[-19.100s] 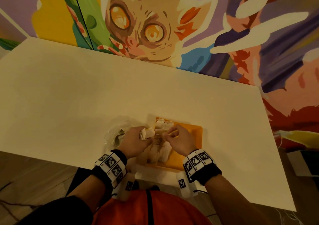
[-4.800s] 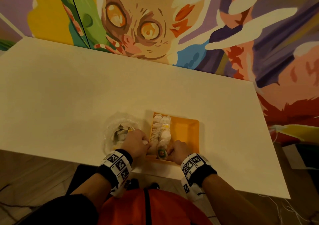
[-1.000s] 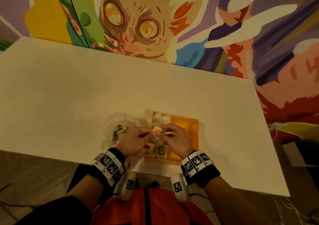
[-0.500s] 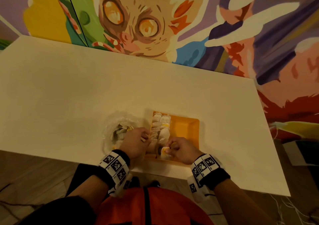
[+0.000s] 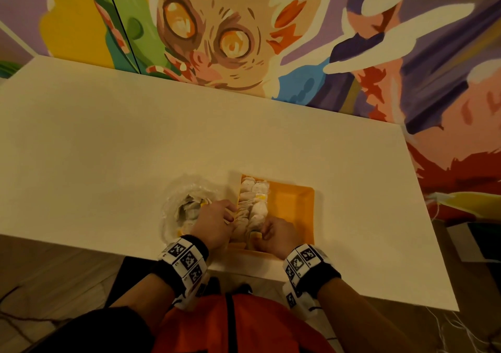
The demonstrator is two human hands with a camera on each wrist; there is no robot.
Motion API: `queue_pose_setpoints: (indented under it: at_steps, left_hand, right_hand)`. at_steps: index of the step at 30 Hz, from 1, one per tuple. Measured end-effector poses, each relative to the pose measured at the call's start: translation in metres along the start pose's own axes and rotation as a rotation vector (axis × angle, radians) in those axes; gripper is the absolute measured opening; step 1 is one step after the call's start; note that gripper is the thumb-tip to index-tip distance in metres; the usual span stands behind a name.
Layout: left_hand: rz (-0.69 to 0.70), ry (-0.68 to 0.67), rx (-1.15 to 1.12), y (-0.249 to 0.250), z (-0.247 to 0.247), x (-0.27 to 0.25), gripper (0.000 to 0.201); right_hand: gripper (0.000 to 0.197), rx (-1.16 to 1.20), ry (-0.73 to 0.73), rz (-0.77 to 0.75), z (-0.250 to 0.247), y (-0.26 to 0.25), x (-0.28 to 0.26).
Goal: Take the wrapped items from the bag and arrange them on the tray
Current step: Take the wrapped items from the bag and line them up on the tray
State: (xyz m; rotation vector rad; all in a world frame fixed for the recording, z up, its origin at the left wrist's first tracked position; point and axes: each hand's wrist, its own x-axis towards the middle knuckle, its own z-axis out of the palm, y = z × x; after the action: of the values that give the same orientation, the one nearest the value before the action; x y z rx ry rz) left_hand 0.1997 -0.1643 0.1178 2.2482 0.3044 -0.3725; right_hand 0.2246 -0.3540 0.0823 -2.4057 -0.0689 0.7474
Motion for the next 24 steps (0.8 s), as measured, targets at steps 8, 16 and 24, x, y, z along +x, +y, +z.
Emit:
queue_pose_setpoints:
  at_steps: [8, 16, 24]
  left_hand:
    - [-0.029, 0.012, -0.034, 0.000, 0.004, -0.001, 0.029]
    - [-0.021, 0.036, -0.049, -0.003, 0.007, 0.000, 0.026]
    - [0.024, 0.239, -0.093, -0.019, -0.024, -0.005, 0.008]
  right_hand:
    - [0.024, -0.098, 0.012, 0.096, 0.005, -0.003, 0.008]
    - [0.033, -0.016, -0.015, 0.098, 0.007, -0.006, 0.006]
    - [0.057, 0.187, -0.073, 0.204, -0.011, -0.004, 0.005]
